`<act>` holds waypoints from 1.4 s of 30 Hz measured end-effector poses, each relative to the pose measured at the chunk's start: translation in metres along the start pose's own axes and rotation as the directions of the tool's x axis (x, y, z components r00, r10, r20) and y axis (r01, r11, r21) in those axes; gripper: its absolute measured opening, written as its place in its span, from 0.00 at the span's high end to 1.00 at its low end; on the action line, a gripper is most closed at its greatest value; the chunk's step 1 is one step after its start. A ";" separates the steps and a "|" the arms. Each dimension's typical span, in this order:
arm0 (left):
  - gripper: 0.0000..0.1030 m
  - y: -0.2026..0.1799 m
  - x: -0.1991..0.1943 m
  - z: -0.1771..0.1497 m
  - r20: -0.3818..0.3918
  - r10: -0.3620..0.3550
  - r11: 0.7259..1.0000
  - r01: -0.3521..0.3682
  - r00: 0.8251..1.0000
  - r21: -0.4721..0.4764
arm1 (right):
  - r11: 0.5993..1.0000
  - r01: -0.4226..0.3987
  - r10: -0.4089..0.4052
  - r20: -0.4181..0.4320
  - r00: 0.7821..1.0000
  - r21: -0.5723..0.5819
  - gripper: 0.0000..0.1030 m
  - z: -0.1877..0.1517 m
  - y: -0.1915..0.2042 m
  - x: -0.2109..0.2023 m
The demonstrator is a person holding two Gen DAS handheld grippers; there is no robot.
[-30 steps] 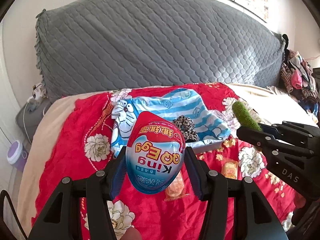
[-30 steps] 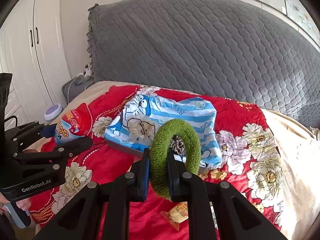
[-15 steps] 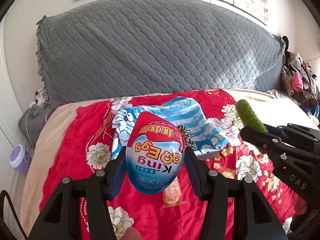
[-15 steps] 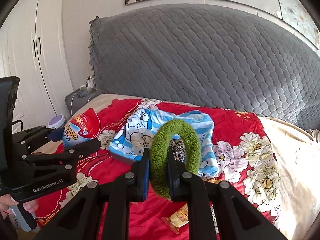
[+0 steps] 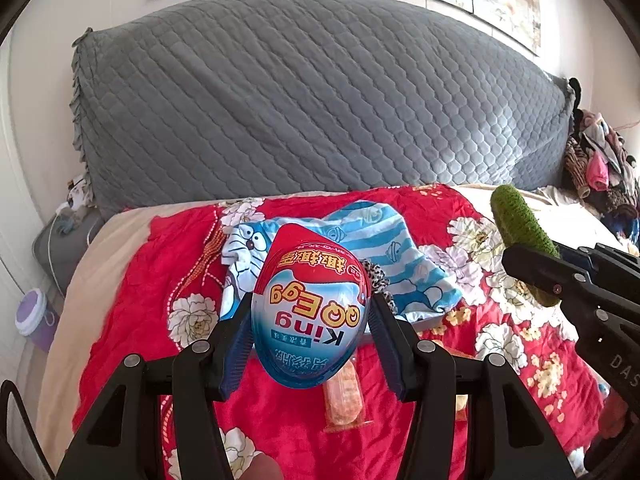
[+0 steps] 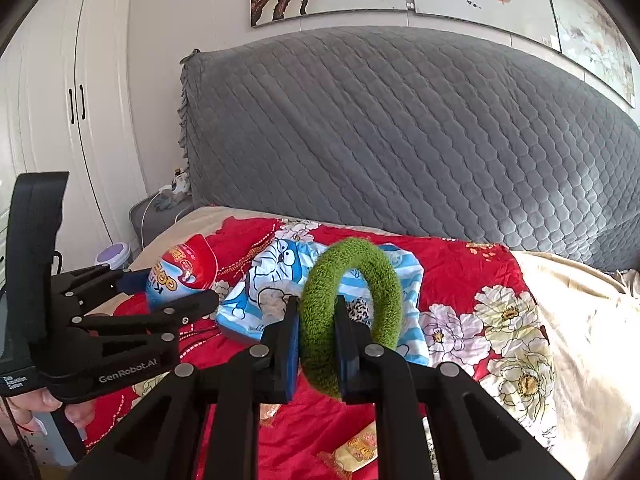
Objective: Organize objects
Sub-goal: 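Lift the egg and the green ring off the bedspread with both grippers, then carry the egg and the green ring over the striped shirt in the tray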
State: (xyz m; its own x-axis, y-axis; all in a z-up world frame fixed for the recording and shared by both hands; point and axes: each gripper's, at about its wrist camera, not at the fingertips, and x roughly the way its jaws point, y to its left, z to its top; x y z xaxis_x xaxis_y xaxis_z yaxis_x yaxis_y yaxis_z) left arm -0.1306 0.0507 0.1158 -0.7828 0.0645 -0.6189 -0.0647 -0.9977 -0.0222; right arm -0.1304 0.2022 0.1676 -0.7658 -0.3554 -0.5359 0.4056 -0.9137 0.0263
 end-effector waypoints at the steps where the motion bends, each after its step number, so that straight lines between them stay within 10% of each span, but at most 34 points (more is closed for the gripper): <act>1: 0.45 0.000 -0.001 -0.001 0.001 -0.001 1.000 0.001 1.000 0.001 | 1.000 0.001 -0.001 0.005 1.000 0.000 0.86 0.001 0.000 0.000; 42: 0.45 0.015 0.072 0.013 -0.017 0.003 1.000 -0.003 1.000 -0.025 | 0.999 0.019 -0.018 0.038 0.999 -0.035 0.86 0.010 -0.003 0.063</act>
State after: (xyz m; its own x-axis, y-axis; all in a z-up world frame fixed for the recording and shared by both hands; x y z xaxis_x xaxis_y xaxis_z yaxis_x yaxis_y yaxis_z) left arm -0.1961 0.0409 0.0805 -0.7726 0.0611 -0.6319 -0.0464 -0.9981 -0.0398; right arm -0.1847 0.1805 0.1420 -0.7914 -0.3460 -0.5039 0.4076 -0.9131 -0.0132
